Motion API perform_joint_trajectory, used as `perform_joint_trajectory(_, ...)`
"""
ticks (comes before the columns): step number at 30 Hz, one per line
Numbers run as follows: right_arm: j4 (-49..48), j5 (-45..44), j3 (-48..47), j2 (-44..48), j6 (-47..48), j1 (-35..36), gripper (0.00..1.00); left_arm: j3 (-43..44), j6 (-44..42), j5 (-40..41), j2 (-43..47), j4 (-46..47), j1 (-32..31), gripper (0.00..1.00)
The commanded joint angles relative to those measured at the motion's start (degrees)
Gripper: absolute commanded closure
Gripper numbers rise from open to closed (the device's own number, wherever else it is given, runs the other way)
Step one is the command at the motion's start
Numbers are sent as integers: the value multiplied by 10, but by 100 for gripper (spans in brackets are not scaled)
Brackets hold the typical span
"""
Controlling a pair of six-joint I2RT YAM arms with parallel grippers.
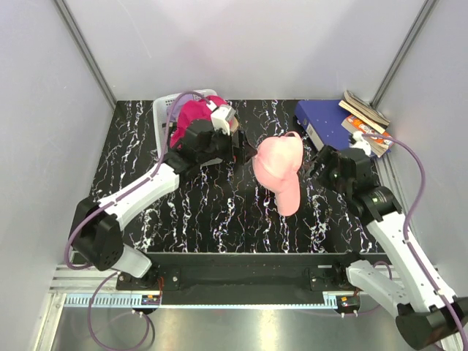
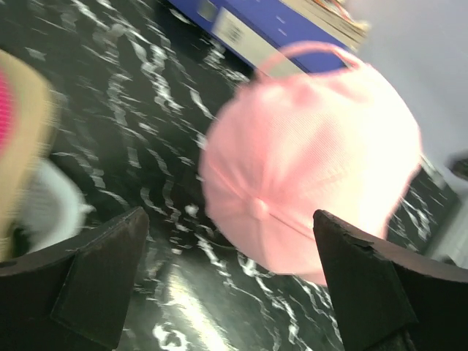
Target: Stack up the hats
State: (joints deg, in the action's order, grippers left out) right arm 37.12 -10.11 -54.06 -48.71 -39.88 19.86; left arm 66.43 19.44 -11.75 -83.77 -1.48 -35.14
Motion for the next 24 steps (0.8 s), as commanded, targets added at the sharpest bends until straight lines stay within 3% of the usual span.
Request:
perform_joint_trajectory(1, -105, 79, -39, -26, 121, -1, 22, -18, 56, -124, -33, 89, -4, 3)
perform_joint_trajectory(10, -151, 90, -35, -67, 98, -1, 25, -4, 69, -118, -60, 108, -17, 5)
perform_joint_trajectory(24, -194, 140, 7, -88, 67, -23, 42, -8, 77, -129, -68, 115, -17, 9)
